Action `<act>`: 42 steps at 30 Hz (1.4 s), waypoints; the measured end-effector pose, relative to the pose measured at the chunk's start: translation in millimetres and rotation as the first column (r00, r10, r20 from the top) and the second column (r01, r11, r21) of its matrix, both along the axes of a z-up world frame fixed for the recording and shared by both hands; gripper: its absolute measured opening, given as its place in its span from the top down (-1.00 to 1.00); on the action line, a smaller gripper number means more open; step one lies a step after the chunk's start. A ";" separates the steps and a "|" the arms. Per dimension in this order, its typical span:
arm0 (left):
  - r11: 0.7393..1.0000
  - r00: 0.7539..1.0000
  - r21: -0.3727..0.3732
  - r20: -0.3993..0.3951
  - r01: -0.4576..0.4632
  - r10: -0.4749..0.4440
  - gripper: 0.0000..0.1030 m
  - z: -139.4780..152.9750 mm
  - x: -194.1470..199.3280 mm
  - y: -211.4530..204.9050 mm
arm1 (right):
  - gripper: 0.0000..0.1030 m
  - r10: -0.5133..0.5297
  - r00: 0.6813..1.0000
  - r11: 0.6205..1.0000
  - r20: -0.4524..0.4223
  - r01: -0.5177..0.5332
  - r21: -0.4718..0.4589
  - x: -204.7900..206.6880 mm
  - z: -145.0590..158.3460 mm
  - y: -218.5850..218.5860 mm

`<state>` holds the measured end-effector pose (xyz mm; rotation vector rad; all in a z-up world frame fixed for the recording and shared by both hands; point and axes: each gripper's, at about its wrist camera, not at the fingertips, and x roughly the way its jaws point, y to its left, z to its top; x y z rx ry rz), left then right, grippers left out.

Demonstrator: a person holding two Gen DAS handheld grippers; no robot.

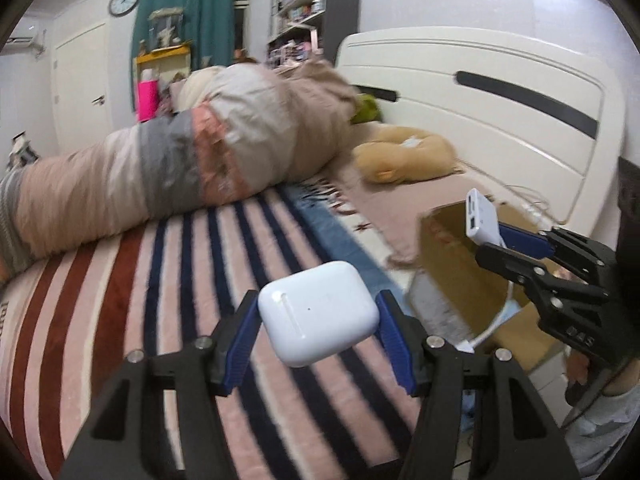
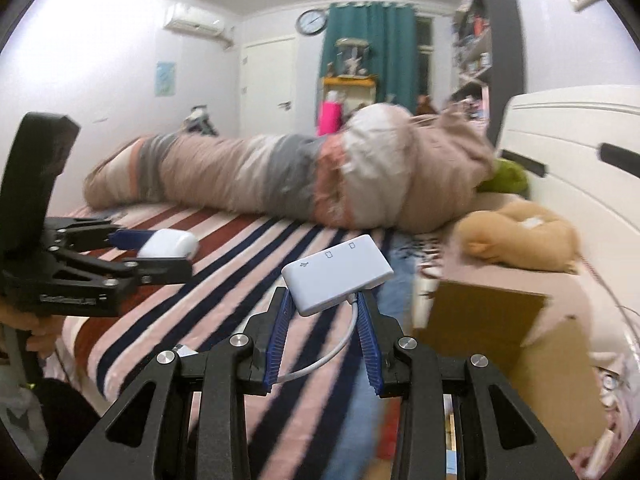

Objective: Organize rigid objects

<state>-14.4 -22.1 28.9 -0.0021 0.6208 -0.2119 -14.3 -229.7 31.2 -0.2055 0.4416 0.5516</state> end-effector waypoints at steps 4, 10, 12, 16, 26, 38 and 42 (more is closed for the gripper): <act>0.996 0.996 -0.011 -0.005 0.084 -0.084 -0.06 13.3 11.0 -43.3 | 0.43 -0.081 0.997 0.997 -0.013 0.082 0.009 9.0 1.4 -41.0; 0.983 0.983 0.001 -0.022 0.183 -0.183 -0.06 25.3 31.4 -105.1 | 0.43 -0.186 0.979 0.982 -0.079 0.189 0.021 31.8 -16.0 -94.0; 0.977 0.977 0.010 -0.032 0.211 -0.211 -0.06 27.8 40.4 -122.3 | 0.42 -0.202 0.974 0.979 -0.104 0.204 0.015 38.7 -23.9 -105.4; 0.965 0.963 0.009 -0.066 0.262 -0.261 -0.06 24.1 60.8 -154.1 | 0.41 -0.220 0.966 0.975 -0.136 0.219 -0.028 48.3 -37.9 -116.5; 0.947 0.937 0.024 -0.152 0.321 -0.314 -0.07 -2.9 92.3 -187.8 | 0.34 -0.196 0.971 0.981 -0.137 0.192 -0.041 45.3 -48.4 -129.4; 0.942 0.933 0.054 -0.169 0.331 -0.318 -0.10 -11.6 95.2 -190.2 | 0.30 -0.194 0.970 0.981 -0.145 0.193 -0.023 43.6 -49.7 -130.2; 0.947 0.940 0.046 -0.152 0.317 -0.307 -0.17 -6.7 90.0 -181.7 | 0.25 -0.200 0.969 0.980 -0.143 0.198 -0.028 42.7 -47.9 -128.9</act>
